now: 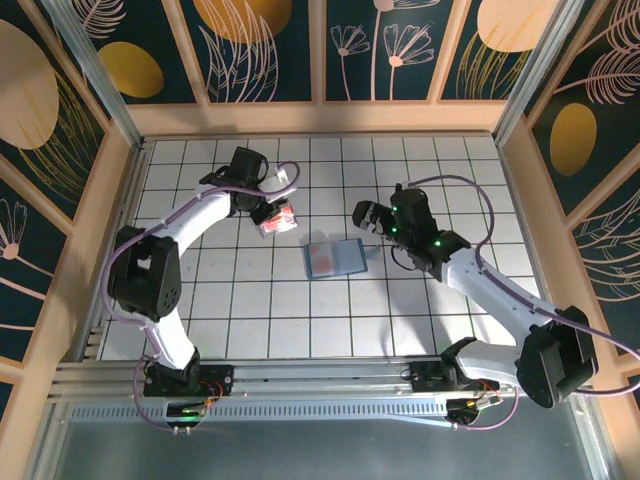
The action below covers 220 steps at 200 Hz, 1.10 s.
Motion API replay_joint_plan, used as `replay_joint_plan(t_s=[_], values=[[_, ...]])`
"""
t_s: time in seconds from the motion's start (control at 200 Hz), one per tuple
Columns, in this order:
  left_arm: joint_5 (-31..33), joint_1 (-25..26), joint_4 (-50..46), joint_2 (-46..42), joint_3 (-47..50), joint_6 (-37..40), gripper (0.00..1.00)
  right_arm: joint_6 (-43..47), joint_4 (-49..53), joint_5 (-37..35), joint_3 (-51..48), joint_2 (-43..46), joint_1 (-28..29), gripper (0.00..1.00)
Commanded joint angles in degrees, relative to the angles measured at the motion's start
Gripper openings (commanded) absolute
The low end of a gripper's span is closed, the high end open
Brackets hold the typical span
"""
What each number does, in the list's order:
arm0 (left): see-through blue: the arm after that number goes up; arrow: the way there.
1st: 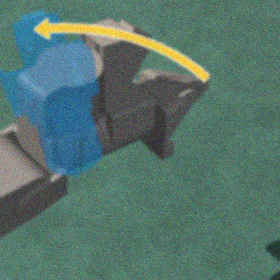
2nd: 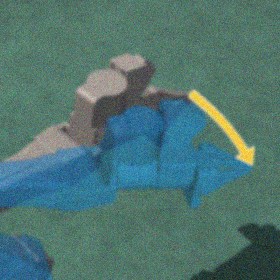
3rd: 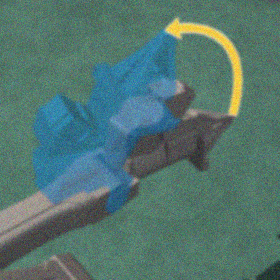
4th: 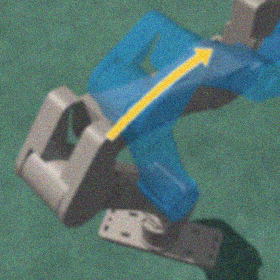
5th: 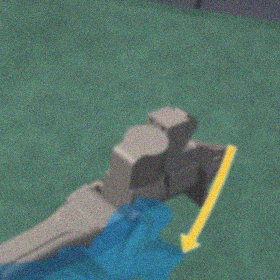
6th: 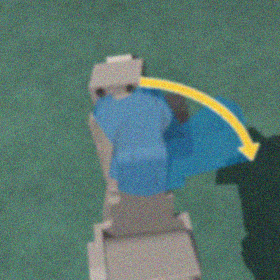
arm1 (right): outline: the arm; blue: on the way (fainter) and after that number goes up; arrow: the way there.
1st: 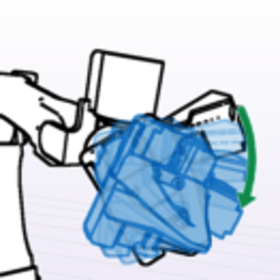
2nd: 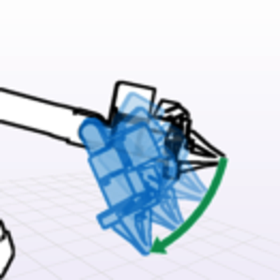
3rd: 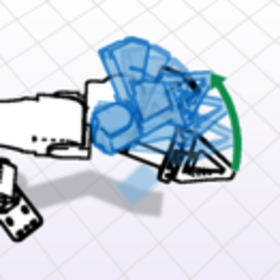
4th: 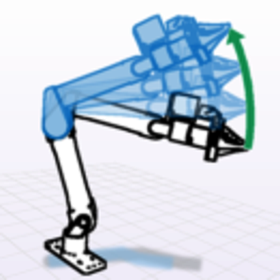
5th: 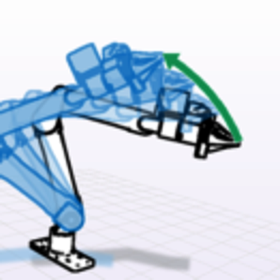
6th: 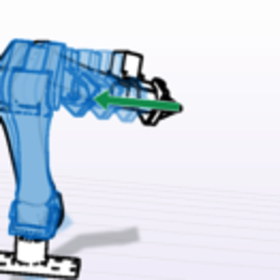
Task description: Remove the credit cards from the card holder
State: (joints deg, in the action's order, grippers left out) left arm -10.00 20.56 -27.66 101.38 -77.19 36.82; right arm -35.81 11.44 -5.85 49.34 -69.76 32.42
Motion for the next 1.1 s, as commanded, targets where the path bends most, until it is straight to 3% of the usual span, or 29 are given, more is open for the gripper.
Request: replay_joint_plan(t_s=[0.0, 0.085, 0.155, 0.285, 0.41, 0.751, 0.906, 1.096], values=[[-1.0, -0.4, 2.9, -7.3, 2.7, -5.2, 0.32, 2.3, 5.3, -3.7, 3.6, -3.3, 2.0, 0.99], [-1.1, -0.4, 6.7, -11.6, 5.8, -9.4, 0.56, 3.9, 6.6, -5.2, 4.9, -5.9, 4.6, 0.98], [-0.3, -0.4, 10.0, -15.4, 8.6, -13.6, 0.64, 4.9, 7.4, -5.7, 6.1, -8.1, 6.9, 0.89], [1.8, -0.4, 15.8, -21.8, 14.3, -21.7, 0.98, 6.2, 9.4, -5.5, 9.0, -13.1, 10.7, 0.67], [8.0, -0.4, 22.1, -27.3, 20.2, -31.7, 0.99, 7.1, 12.0, -5.4, 12.0, -18.4, 14.0, 0.53], [31.8, -0.4, 24.3, -35.1, 30.9, -57.0, 0.99, 9.7, 15.1, -3.7, 17.3, -28.1, 20.1, 0.47], [35.8, -0.4, 26.0, -38.9, 35.4, -65.5, 0.99, 10.2, 16.6, -5.0, 19.9, -31.6, 21.2, 0.47], [37.4, -0.4, 31.3, -43.9, 40.8, -70.3, 0.99, 10.8, 18.4, -6.6, 22.8, -35.9, 21.4, 0.50]])
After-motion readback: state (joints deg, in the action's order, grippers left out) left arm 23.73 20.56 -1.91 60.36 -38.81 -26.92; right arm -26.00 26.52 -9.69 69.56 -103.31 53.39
